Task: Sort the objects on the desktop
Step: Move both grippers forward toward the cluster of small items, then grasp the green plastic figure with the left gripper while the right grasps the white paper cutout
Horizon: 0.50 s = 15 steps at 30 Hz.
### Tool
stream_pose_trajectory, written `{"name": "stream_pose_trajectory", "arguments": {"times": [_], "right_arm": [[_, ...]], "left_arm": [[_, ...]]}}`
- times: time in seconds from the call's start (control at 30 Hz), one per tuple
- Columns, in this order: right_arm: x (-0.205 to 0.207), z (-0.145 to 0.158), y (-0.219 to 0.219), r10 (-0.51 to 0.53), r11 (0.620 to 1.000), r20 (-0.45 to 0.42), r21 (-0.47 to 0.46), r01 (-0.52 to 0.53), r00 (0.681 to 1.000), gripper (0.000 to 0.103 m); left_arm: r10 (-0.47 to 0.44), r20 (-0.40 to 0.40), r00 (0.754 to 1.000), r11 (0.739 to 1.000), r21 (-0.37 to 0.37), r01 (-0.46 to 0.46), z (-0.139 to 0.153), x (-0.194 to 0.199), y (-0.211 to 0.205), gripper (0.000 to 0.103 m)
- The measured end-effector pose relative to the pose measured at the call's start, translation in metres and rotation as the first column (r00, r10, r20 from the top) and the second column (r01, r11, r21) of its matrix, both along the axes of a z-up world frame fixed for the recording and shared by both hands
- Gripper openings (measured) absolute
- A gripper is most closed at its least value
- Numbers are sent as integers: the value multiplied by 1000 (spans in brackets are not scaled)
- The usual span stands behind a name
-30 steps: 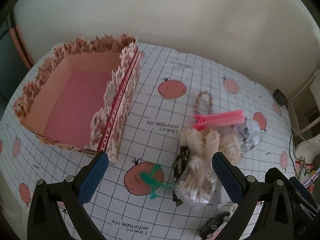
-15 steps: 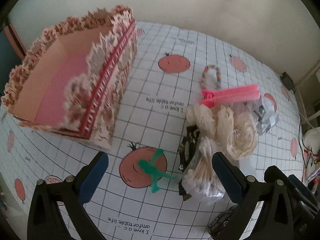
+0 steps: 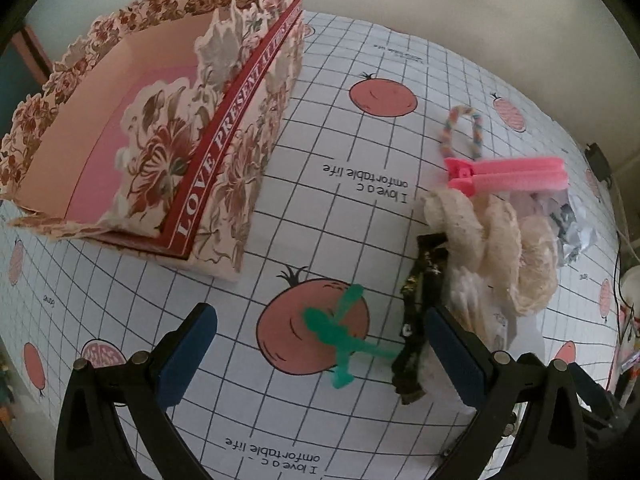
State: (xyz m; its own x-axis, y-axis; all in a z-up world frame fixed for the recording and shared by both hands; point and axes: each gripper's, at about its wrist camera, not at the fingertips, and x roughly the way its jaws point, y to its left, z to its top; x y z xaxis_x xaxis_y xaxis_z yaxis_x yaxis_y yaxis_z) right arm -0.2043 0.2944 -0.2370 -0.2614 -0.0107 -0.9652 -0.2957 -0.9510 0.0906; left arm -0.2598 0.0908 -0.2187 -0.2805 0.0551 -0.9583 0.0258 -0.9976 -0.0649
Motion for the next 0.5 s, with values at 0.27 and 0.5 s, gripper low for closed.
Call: {"name": "stream_pose_trajectory", "arguments": {"times": [0.27, 0.5], "right_arm": [[-4, -12, -11, 38, 999, 20, 22, -39, 999, 98], [-6, -25, -20, 59, 996, 67, 62, -63, 996, 91]], "left_arm": [[-7, 24, 1000, 1000, -12, 7, -10, 0, -2, 103], [1, 29, 1000, 1000, -4, -1, -13, -1, -10, 103]]}}
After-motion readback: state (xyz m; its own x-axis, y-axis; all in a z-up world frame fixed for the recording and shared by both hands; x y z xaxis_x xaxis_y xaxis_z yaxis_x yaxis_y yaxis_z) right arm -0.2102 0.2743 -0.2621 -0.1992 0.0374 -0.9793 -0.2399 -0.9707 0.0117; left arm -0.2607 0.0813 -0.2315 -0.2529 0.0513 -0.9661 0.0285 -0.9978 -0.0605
